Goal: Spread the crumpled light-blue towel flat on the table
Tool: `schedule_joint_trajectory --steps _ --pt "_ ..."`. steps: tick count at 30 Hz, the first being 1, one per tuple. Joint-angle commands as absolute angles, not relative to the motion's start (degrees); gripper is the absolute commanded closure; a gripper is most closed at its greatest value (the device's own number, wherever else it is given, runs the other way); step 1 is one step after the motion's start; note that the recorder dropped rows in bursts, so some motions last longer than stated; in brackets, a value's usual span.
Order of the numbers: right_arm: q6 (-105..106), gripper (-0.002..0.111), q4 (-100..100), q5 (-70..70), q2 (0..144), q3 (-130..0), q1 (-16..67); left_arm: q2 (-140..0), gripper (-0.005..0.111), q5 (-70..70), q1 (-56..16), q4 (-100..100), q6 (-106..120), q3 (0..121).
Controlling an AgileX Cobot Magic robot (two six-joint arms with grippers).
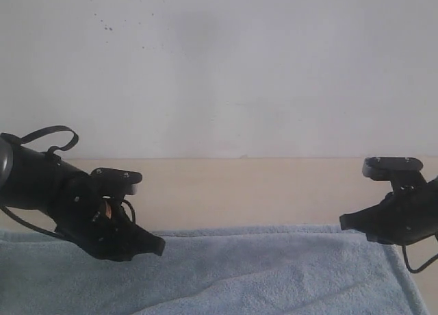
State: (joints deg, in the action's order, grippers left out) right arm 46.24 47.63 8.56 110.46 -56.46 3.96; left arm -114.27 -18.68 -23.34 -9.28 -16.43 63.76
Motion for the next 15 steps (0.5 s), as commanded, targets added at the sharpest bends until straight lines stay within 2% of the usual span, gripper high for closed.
schedule_joint_trajectory --steps 1,15 --pt "47.12 0.109 47.62 11.44 113.09 -60.43 4.00 -113.63 0.103 -17.54 -23.86 -6.85 -14.20 63.65" --pt "47.73 0.109 47.62 4.65 118.48 -61.96 4.00 -110.86 0.103 -17.41 -24.02 -4.87 -12.98 63.65"
